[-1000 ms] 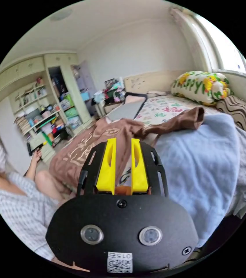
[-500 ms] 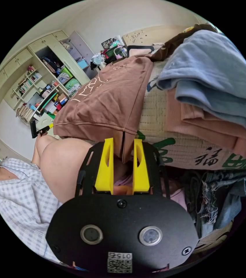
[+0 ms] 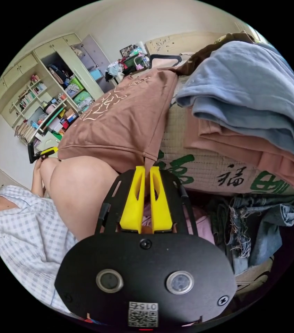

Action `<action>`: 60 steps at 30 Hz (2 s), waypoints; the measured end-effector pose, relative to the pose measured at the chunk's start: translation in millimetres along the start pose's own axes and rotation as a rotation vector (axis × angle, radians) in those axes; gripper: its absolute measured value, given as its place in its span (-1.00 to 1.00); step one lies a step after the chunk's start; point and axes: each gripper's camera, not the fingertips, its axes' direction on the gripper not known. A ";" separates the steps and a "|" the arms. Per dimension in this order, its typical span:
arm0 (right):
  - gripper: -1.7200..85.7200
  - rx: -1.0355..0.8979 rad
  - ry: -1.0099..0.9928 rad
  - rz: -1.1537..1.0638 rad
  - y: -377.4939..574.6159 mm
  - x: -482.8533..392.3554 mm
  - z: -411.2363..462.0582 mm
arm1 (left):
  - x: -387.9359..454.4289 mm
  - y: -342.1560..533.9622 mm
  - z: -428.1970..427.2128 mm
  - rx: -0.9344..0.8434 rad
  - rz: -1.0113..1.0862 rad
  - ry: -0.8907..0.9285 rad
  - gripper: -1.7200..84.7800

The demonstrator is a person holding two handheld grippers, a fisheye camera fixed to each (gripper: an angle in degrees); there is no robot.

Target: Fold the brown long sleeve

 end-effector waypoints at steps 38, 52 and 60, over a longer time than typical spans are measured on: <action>-0.81 0.174 0.171 -0.441 -325.8 -119.5 56.5 | -8.7 -294.1 49.3 0.252 0.078 -0.132 -0.79; -0.97 -0.113 0.410 -0.108 -577.6 -54.4 304.0 | -83.4 -452.5 263.3 -0.110 -0.057 -0.197 -0.98; -0.97 -0.093 0.581 -0.160 -608.7 -65.2 338.5 | -89.1 -461.4 271.6 -0.111 -0.071 -0.194 -0.98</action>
